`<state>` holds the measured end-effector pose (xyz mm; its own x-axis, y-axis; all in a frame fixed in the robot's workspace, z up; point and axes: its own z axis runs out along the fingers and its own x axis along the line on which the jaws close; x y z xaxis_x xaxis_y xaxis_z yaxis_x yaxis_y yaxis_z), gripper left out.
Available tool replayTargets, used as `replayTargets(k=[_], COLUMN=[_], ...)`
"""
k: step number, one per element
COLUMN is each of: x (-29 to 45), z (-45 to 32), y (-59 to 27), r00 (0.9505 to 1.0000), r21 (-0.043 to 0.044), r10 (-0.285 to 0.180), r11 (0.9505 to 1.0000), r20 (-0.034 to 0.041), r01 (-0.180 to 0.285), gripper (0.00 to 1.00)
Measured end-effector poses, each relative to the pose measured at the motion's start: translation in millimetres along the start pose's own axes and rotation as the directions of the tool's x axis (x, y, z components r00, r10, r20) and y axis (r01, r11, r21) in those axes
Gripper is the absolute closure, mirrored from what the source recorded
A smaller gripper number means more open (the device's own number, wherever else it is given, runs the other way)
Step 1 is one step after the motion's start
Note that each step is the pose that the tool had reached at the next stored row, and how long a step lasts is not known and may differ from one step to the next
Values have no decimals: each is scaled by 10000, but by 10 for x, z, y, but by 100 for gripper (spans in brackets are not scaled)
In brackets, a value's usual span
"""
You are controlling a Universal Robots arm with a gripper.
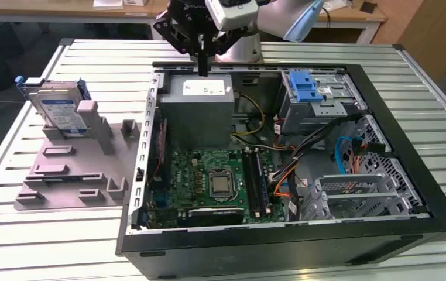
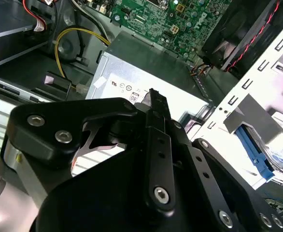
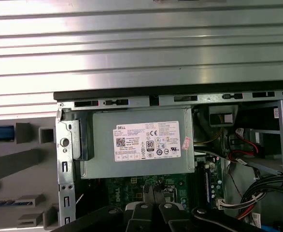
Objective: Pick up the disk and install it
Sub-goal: 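Reach for the disk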
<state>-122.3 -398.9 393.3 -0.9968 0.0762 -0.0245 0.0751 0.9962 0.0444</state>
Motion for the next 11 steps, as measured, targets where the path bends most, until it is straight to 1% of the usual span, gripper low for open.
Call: replayTargets(k=[3, 5, 11], x=[19, 45, 168], z=[0, -2, -5], y=[-2, -4, -8], r00=[10000, 10000, 10000], r21=[-1, 1, 0], r10=[1, -1, 0], r11=[10000, 10000, 10000], r20=[1, 0, 0], r01=[-1, 1, 0], gripper=[89, 89, 89])
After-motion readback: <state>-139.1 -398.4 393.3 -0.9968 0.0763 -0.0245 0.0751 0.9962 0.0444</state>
